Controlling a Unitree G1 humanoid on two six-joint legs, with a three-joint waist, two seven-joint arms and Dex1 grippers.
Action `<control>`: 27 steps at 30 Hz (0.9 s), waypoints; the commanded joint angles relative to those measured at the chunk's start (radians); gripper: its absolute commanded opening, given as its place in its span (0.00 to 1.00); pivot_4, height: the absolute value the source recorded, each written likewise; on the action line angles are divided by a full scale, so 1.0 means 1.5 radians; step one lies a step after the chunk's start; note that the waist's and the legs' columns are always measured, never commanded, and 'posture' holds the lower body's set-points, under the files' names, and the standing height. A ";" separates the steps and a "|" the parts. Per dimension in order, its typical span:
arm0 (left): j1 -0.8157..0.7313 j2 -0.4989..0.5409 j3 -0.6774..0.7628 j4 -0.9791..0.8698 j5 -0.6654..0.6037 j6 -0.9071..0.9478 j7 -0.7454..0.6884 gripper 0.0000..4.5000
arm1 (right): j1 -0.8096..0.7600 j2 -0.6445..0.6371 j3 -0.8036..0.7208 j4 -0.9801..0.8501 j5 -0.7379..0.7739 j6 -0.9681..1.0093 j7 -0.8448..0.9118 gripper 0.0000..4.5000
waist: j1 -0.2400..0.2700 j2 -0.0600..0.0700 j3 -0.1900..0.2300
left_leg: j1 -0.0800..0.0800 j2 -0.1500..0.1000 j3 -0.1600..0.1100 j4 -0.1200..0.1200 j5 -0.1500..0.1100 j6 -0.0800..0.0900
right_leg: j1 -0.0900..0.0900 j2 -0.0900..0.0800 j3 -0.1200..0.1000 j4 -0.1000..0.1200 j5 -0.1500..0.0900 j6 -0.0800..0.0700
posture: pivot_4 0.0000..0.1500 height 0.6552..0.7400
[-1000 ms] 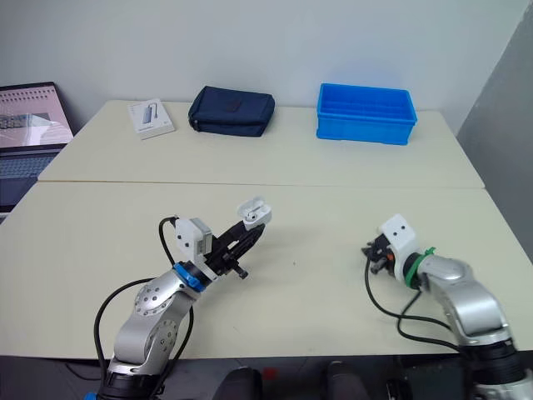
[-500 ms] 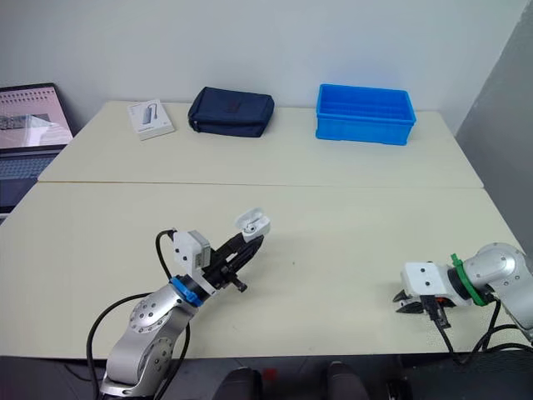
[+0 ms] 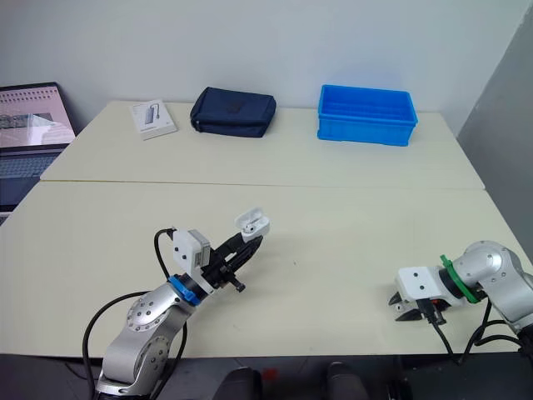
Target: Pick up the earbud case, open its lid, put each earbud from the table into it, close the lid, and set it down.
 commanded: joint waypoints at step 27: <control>-0.011 -0.007 -0.007 -0.013 -0.001 -0.001 -0.003 0.17 | 0.055 -0.079 -0.015 -0.411 -0.024 0.657 -0.256 0.71 | 0.001 0.000 0.000 | -0.001 -0.001 0.000 0.000 0.000 0.000 | -0.001 -0.001 0.000 0.001 -0.001 -0.003 | 1.00 0.91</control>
